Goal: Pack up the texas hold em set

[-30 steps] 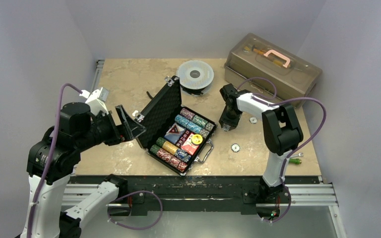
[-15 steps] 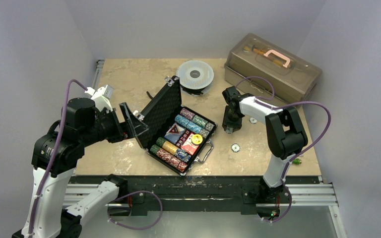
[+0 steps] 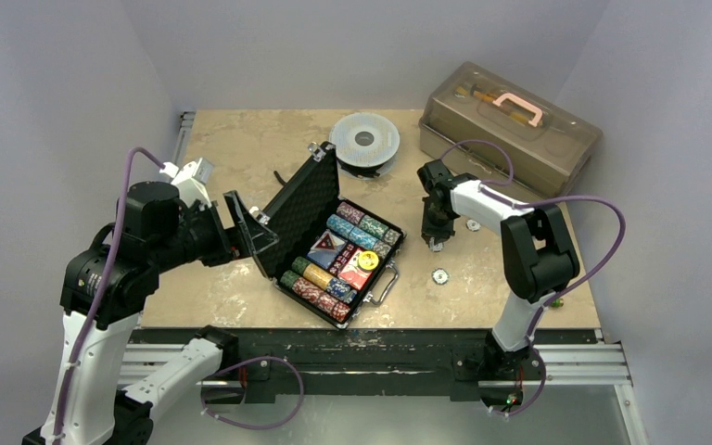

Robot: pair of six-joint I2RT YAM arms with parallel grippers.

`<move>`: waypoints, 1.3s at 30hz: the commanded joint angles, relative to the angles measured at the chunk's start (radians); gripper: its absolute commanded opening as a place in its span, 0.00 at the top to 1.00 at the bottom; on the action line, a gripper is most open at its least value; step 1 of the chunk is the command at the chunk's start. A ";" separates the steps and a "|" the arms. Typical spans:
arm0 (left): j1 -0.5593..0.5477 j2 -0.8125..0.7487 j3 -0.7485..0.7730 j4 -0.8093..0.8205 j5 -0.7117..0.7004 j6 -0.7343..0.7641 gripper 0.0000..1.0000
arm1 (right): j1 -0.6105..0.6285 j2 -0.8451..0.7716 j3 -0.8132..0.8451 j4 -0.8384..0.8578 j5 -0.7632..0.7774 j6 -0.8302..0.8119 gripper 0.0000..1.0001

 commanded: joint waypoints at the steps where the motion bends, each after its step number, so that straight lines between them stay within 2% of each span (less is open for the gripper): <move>1: -0.007 0.017 0.005 0.051 0.021 0.006 0.20 | -0.004 -0.045 -0.005 -0.021 -0.002 -0.008 0.76; 4: -0.007 0.022 0.010 0.052 0.023 0.011 0.20 | -0.006 -0.046 -0.004 -0.021 0.022 0.001 0.57; 8: -0.007 0.020 0.009 0.049 0.021 0.015 0.20 | -0.036 -0.021 -0.003 -0.010 -0.011 0.001 0.50; 23: -0.007 0.010 0.010 0.035 0.007 0.016 0.20 | -0.056 0.014 -0.046 0.042 -0.066 -0.008 0.50; 33: -0.007 0.013 0.005 0.043 0.016 0.014 0.20 | -0.055 0.014 -0.057 0.071 -0.034 0.006 0.52; 39: -0.006 0.004 0.009 0.034 0.005 0.017 0.20 | -0.056 0.036 -0.040 0.061 -0.034 -0.009 0.57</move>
